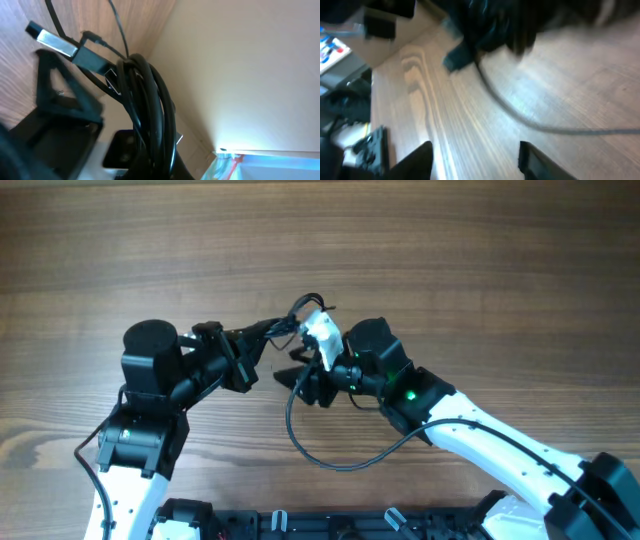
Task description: Untangle cables
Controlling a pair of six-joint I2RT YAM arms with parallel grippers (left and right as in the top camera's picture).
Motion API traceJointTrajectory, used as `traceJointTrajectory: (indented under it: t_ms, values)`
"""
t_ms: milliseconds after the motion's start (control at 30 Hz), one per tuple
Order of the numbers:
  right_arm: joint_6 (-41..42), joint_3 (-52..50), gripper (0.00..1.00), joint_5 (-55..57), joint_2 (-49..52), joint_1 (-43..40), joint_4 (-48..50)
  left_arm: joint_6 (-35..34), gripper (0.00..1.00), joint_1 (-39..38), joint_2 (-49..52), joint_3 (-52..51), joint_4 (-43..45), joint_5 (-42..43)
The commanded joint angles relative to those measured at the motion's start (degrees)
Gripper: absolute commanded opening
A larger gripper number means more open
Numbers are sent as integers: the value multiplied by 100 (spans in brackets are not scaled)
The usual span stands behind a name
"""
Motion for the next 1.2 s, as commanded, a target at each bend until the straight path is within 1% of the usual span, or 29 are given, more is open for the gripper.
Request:
traceJointTrajectory:
  t_ms: [0, 33, 100, 133, 167, 200, 233, 267, 300, 433, 533, 600, 667, 700, 767, 833, 967, 1167]
  values:
    - [-107, 4, 59, -323, -188, 24, -378, -905, 4, 352, -94, 72, 79, 15]
    - [-68, 4, 59, -278, -186, 24, -415, -903, 4, 448, -94, 72, 79, 87]
    - [535, 4, 58, 197, -179, 15, -531, -868, 4, 579, -94, 72, 74, 140]
    - [1054, 4, 62, 376, -179, -9, -605, -741, 4, 623, -94, 72, 87, 160]
    - [1810, 4, 79, 391, -179, -61, -706, -603, 4, 651, -94, 72, 127, 166]
    - [3008, 4, 92, 302, -179, -142, -903, -365, 4, 660, -94, 72, 197, 164]
    - [3866, 4, 94, 140, -179, -201, -1060, -188, 4, 660, -94, 72, 229, 179]
    - [4529, 4, 100, -118, -179, -243, -1139, -96, 4, 660, -94, 72, 225, 227]
    - [5355, 4, 99, -485, -179, -251, -1156, -26, 4, 658, -94, 72, 223, 326]
    - [6955, 4, 100, -210, -160, -186, -994, 33, 4, 605, -94, 72, 229, 420]
    - [8568, 4, 99, -264, -59, -186, -925, 264, 4, 479, -94, 72, 229, 417]
    - [9521, 4, 91, -262, 57, -186, -719, 428, 4, 404, -94, 72, 232, 417]
    - [10074, 4, 88, -260, 166, -186, -455, 584, 4, 367, -94, 72, 232, 417]
    - [10325, 4, 88, -260, 240, -186, -247, 636, 4, 367, -94, 72, 229, 422]
    - [10612, 4, 87, -260, 339, -186, 160, 776, 4, 367, -94, 72, 229, 439]
    - [10675, 4, 84, -258, 417, -179, 485, 776, 4, 361, -94, 72, 227, 492]
    - [10677, 4, 83, -103, 678, -114, 1193, 752, 4, 144, -94, 72, 229, 479]
    - [10677, 4, 79, 2, 1108, 4, 1864, 551, 4, -313, -94, 72, 243, 107]
